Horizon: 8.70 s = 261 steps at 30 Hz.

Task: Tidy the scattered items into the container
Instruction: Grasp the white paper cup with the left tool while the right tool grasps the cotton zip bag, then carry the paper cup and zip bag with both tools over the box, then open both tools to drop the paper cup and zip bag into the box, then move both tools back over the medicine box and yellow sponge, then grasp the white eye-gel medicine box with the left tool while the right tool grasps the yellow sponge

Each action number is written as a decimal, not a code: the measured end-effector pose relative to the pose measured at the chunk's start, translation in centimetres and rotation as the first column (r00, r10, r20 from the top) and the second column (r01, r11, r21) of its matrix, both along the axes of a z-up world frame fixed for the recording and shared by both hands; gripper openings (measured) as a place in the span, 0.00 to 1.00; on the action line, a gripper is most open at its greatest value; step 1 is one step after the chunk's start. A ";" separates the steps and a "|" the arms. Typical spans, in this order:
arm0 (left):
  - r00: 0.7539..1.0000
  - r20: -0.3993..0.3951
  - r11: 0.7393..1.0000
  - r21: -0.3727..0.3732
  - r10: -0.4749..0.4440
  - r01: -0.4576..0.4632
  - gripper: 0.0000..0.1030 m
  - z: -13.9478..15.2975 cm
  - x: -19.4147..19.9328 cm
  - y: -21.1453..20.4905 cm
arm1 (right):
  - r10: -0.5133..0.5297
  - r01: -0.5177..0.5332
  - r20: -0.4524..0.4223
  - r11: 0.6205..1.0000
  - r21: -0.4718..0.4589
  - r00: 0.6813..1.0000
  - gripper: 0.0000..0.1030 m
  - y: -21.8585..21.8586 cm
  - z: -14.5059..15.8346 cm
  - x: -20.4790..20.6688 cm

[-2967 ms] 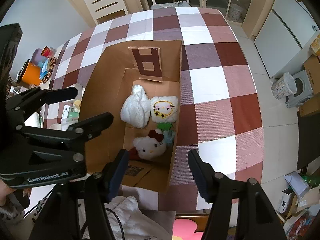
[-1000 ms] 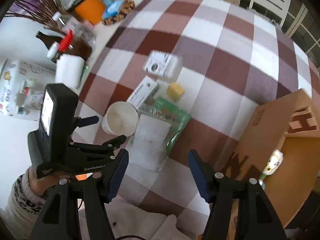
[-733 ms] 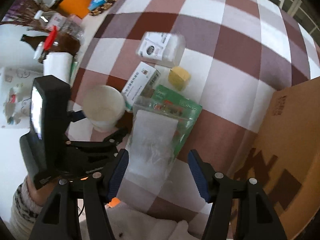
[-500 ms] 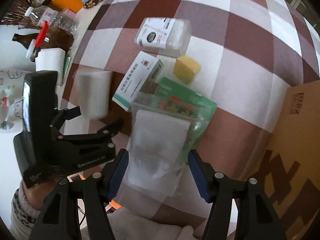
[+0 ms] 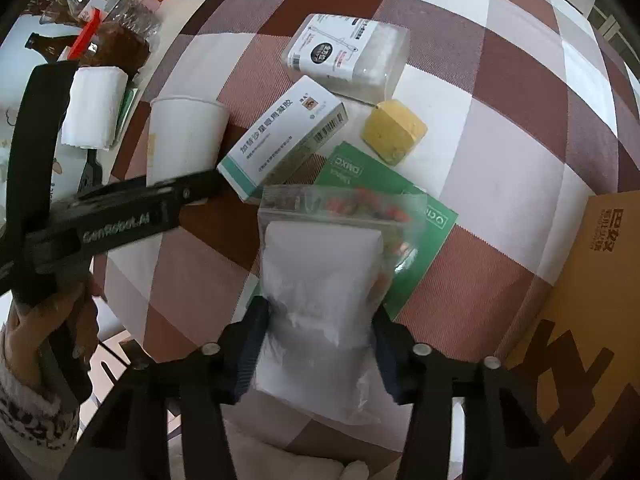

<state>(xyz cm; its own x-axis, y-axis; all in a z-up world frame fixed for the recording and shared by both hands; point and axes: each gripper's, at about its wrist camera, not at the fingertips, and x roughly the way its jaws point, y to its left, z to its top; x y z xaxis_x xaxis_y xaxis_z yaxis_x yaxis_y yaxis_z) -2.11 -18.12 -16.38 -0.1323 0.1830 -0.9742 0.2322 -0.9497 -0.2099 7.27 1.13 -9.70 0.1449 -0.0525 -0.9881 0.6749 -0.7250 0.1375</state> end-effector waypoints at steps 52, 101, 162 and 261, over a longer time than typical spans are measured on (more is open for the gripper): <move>0.976 -0.129 0.981 -0.101 -0.175 0.163 0.59 15.4 1.8 11.2 | -0.051 0.022 -0.127 0.976 -0.217 0.991 0.34 5.5 13.2 -2.5; 0.770 -0.186 0.790 -0.068 -0.610 0.610 0.59 20.7 -1.5 34.7 | -0.457 0.392 -0.214 0.874 -0.286 0.863 0.34 26.4 20.0 -7.1; 0.749 -0.082 0.752 -0.127 -0.658 0.647 0.85 18.9 -1.1 37.5 | -0.479 0.443 -0.204 0.874 -0.200 0.854 0.58 28.7 18.4 -10.3; 0.998 -0.006 0.997 -0.046 -0.064 0.064 0.83 -0.2 -5.1 3.0 | -0.183 0.182 -0.076 0.983 -0.023 0.980 0.58 -1.8 -0.6 -9.5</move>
<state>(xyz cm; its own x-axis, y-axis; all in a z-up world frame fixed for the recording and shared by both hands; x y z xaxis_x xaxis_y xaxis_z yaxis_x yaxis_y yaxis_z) -7.19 -15.14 -16.59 -0.1286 0.1464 -0.9808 0.1692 -0.9713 -0.1672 -2.23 -0.63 -10.34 0.0540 -0.0867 -0.9948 0.5403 -0.8352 0.1021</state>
